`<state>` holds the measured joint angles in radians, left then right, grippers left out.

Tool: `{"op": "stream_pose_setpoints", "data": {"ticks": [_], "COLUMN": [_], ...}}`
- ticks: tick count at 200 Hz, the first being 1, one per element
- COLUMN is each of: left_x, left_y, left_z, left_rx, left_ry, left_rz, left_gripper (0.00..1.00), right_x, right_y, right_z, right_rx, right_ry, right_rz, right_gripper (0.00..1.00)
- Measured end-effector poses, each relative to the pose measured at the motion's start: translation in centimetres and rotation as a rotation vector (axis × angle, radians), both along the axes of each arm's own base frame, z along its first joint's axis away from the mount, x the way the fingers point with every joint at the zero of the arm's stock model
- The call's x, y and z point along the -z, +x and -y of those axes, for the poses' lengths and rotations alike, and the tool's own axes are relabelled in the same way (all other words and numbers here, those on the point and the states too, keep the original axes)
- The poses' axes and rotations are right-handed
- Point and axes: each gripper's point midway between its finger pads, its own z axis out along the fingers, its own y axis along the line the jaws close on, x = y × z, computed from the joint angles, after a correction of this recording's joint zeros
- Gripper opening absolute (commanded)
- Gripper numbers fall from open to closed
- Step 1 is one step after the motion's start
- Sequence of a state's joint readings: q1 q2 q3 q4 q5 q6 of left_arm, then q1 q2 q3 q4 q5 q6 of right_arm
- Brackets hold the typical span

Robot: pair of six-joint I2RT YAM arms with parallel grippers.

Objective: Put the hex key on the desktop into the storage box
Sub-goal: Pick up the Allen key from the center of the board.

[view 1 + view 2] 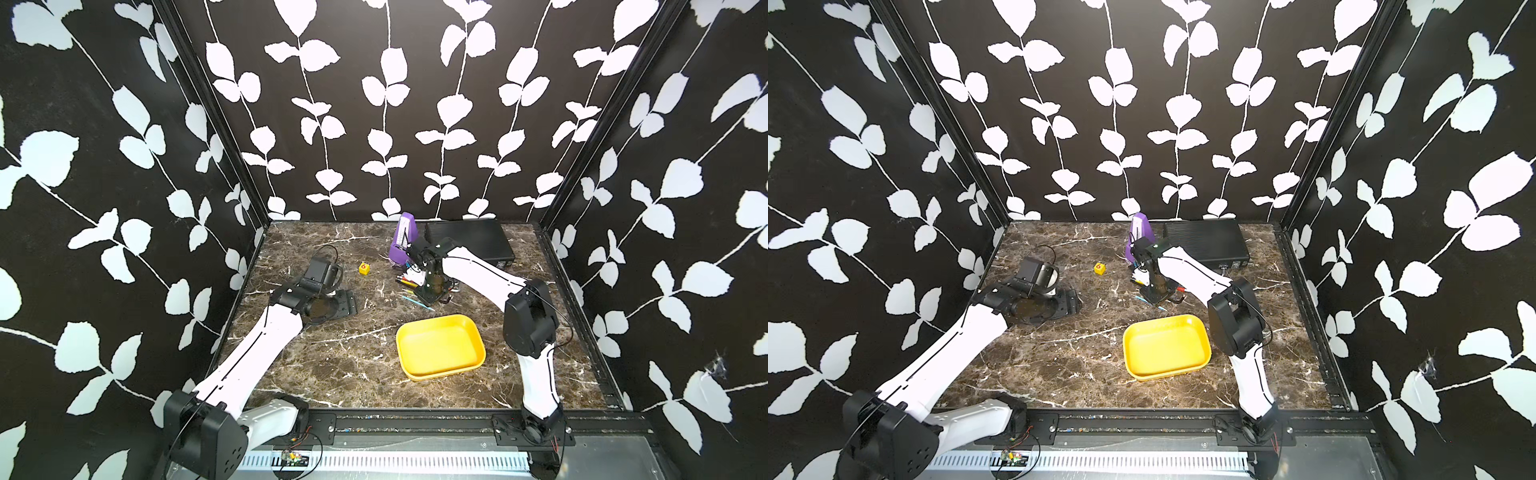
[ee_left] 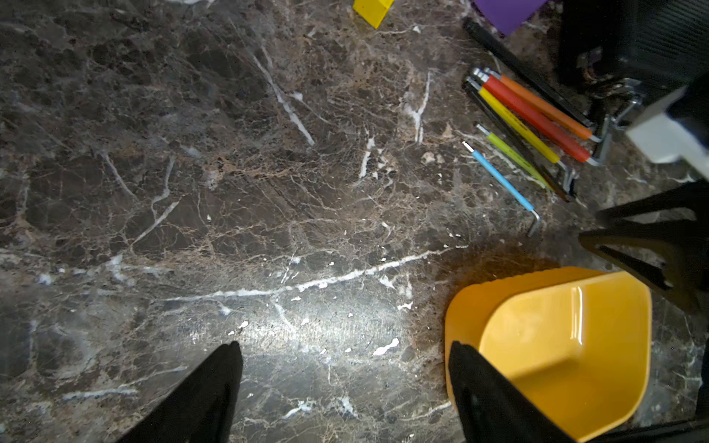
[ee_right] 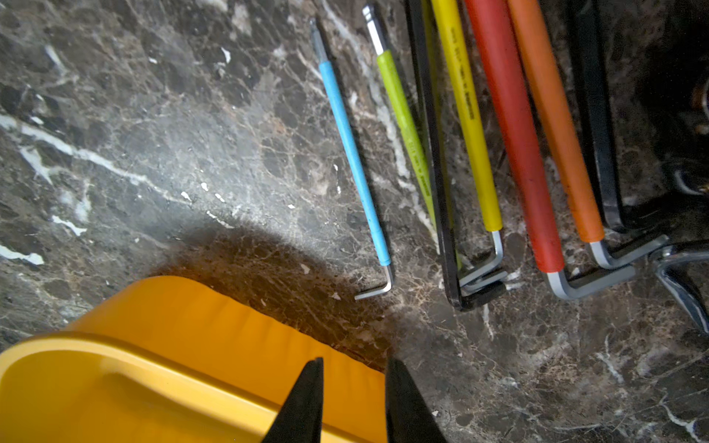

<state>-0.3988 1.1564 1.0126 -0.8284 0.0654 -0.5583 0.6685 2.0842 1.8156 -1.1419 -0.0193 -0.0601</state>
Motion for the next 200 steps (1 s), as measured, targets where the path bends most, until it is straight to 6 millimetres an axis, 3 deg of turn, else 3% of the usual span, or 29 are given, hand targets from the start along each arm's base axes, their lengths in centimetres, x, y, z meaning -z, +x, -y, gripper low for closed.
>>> {"op": "stream_pose_setpoints", "data": {"ticks": [64,115,200], "left_x": [-0.9,-1.1,-2.7], "left_y": [0.1,0.6,1.0], "left_z": [-1.4,-1.9,-2.0], "left_rx": [-0.003,-0.017,-0.008], "left_ry": [0.072,0.101,0.116], "left_rz": [0.063,0.073,0.097], "left_gripper": [0.85,0.83,0.83], "right_x": [5.1,4.5,5.7], "right_y": [0.2,1.5,2.5], "right_z": [0.5,-0.4,-0.5], "right_rx": [-0.014,0.006,-0.006], "right_ry": [-0.095,-0.065,-0.078], "right_rz": [-0.071,-0.026,0.017], "right_gripper": [0.30,0.26,0.27]}}
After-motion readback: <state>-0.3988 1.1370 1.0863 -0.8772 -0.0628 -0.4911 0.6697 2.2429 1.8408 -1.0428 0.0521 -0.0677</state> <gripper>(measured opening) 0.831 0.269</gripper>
